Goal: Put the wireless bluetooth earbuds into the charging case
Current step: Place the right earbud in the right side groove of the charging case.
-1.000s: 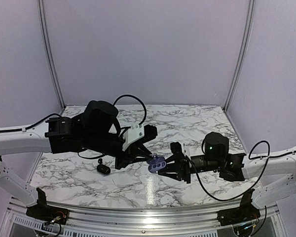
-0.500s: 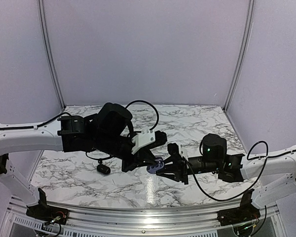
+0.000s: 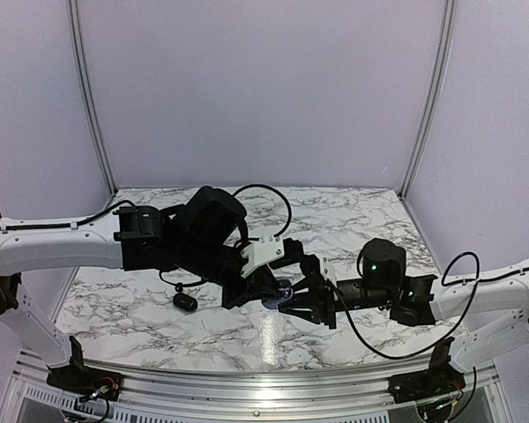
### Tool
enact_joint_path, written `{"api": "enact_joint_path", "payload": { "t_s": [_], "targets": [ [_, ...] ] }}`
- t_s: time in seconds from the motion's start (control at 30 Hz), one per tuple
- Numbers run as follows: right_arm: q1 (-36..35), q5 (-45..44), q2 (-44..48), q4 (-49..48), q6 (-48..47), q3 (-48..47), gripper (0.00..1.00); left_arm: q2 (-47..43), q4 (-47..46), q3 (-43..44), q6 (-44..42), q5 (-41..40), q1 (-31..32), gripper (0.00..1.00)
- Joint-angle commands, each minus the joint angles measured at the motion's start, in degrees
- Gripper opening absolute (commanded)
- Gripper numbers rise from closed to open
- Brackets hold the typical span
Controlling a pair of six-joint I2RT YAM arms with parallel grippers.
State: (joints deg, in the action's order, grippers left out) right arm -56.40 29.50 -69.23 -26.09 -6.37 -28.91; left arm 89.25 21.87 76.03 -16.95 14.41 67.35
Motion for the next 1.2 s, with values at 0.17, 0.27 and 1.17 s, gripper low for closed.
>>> {"api": "enact_joint_path", "payload": {
  "t_s": [0.17,0.27,1.17],
  "targets": [
    [-0.7,1.1,1.3,-2.0,-0.2,-0.5,0.00,1.9,3.2,2.3,-0.3,-1.3,0.4,0.03],
    [-0.7,1.1,1.1,-2.2,-0.1,-0.6,0.00,2.1,3.5,2.4,-0.5,-1.5,0.6,0.08],
    [-0.7,1.7,0.8,-3.2,0.2,0.4,0.00,-4.7,3.4,0.8,-1.6,-3.9,0.9,0.33]
  ]
}}
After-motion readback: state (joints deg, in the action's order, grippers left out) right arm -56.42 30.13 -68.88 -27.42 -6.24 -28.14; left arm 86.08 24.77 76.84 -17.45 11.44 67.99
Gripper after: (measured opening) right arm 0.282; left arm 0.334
